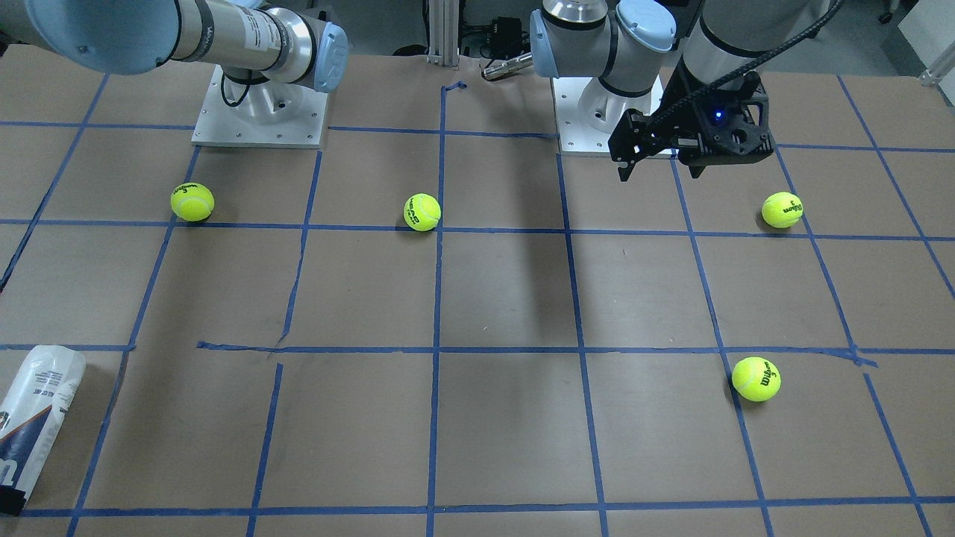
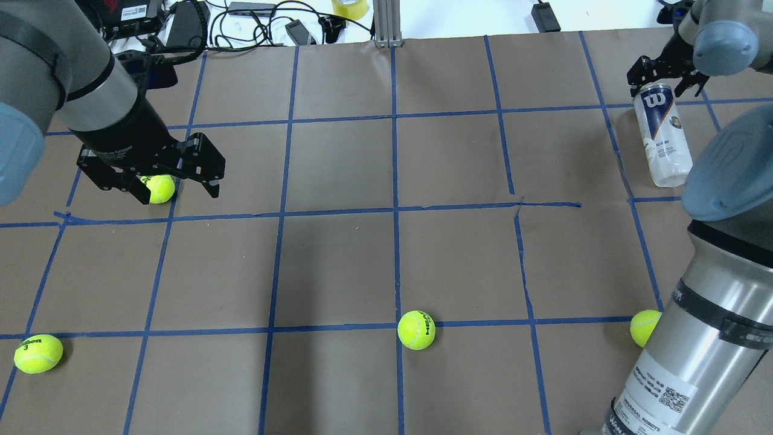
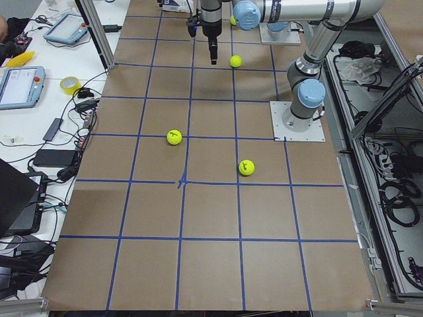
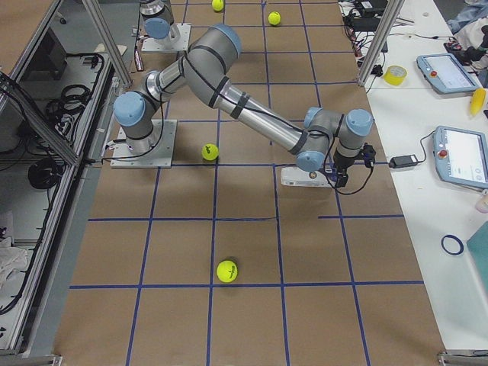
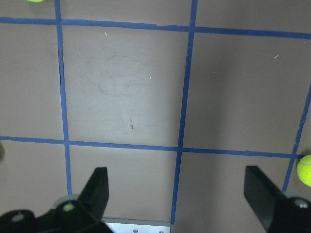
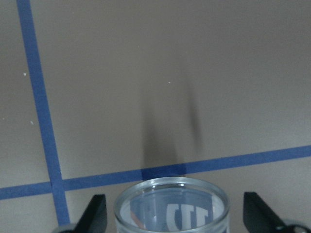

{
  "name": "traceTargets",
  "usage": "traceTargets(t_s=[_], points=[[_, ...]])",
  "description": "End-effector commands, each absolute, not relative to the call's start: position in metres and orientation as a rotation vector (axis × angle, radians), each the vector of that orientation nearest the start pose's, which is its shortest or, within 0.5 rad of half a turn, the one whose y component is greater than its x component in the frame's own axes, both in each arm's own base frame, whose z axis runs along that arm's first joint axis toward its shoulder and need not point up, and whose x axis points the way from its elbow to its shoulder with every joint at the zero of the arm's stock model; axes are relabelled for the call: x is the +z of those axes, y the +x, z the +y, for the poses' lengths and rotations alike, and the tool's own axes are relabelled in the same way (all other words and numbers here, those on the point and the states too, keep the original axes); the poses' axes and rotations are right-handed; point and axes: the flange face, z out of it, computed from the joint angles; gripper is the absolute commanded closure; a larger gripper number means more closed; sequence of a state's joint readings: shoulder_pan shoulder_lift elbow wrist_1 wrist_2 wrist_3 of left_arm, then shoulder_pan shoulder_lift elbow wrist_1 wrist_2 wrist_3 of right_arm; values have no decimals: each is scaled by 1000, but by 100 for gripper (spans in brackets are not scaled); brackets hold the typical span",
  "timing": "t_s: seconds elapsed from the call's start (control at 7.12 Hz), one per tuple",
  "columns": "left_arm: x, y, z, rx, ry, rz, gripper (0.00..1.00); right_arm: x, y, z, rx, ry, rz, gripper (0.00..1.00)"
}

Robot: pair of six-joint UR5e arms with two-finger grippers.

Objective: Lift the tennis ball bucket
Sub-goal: 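Close the right gripper around the top of the can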

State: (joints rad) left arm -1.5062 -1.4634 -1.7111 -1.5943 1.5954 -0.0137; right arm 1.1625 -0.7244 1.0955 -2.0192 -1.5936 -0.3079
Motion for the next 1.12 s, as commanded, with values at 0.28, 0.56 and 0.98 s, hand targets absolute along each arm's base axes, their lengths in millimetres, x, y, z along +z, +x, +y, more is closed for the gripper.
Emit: traceTargets(t_s=[0.28,0.56,0.98], points=[[468,-102,-448,87,-123,3115,0,190,-197,-780,-84,143,3179,7],[467,-101,-448,92,-123,3112,0,205,-195,-780,-118,117,3175,33],[468,-100,-448,90,-123,3110,0,272,-163,-772,-178,-18,3108,40]])
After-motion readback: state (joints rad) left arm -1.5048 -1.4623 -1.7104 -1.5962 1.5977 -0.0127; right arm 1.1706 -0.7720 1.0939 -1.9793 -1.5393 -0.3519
